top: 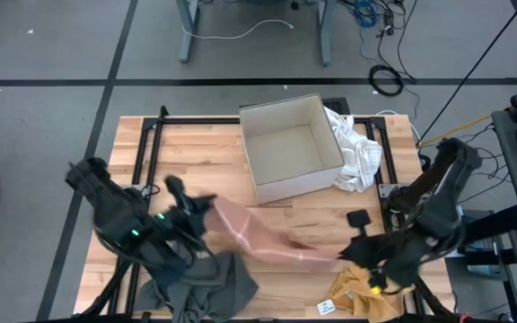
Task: Fold towel
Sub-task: Fold the brown towel
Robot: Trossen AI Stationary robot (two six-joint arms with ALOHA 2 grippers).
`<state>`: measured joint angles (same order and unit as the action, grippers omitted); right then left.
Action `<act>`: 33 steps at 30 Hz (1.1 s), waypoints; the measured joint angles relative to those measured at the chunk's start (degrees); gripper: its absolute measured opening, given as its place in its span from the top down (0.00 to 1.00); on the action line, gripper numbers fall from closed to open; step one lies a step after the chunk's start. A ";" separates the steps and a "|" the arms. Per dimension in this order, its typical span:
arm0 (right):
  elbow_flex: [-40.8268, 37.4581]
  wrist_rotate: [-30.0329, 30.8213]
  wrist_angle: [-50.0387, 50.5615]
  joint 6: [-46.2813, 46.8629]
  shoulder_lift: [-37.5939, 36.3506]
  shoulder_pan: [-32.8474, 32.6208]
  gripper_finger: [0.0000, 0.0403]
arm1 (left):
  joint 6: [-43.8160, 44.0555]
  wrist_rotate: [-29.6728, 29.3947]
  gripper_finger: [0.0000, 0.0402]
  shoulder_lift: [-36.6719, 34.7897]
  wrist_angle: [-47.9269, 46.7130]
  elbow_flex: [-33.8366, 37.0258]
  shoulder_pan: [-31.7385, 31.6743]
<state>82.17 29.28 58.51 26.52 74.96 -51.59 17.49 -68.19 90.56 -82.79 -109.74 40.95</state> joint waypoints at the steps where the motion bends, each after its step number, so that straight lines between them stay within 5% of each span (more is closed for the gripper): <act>1: 1.35 0.95 -0.10 -1.17 -1.01 -0.46 1.00 | 0.01 -0.50 1.00 -1.26 0.17 -0.46 0.00; 4: 4.70 2.36 0.16 -3.31 -3.68 -1.52 1.00 | 0.02 -0.03 1.00 -4.53 0.06 -0.87 0.00; 9: 9.33 2.38 8.95 2.31 -6.63 -1.93 1.00 | 0.28 16.59 1.00 -8.06 -3.28 -0.84 -3.00; 15: 11.43 5.34 23.60 12.56 -7.64 -0.73 1.00 | -0.69 19.47 1.00 -7.93 -6.77 0.41 -6.60; 20: 11.49 3.07 16.22 8.76 -8.45 -0.89 1.00 | -10.93 37.41 1.00 -7.29 -0.01 1.71 -8.30; 22: 11.48 0.61 12.37 6.21 -8.50 -1.01 1.00 | -12.96 34.72 1.00 -6.77 0.67 1.87 -7.86; 25: 11.52 0.91 14.47 7.31 -8.57 -1.01 1.00 | -9.02 18.17 1.00 -6.64 -2.91 1.78 -8.13; 27: 11.52 1.86 17.63 10.46 -8.39 -0.86 1.00 | -7.03 16.71 1.00 -6.64 -3.93 1.78 -8.71; 31: 11.47 -1.91 13.91 10.73 -7.93 -0.90 1.00 | -13.04 37.70 1.00 -6.50 0.51 1.79 -9.61; 33: 11.43 -6.74 8.73 7.74 -7.60 -0.99 1.00 | -15.53 41.84 1.00 -6.40 2.82 1.82 -8.79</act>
<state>93.60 22.54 67.24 34.27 67.36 -52.58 1.96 -26.34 84.16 -79.97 -107.92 32.16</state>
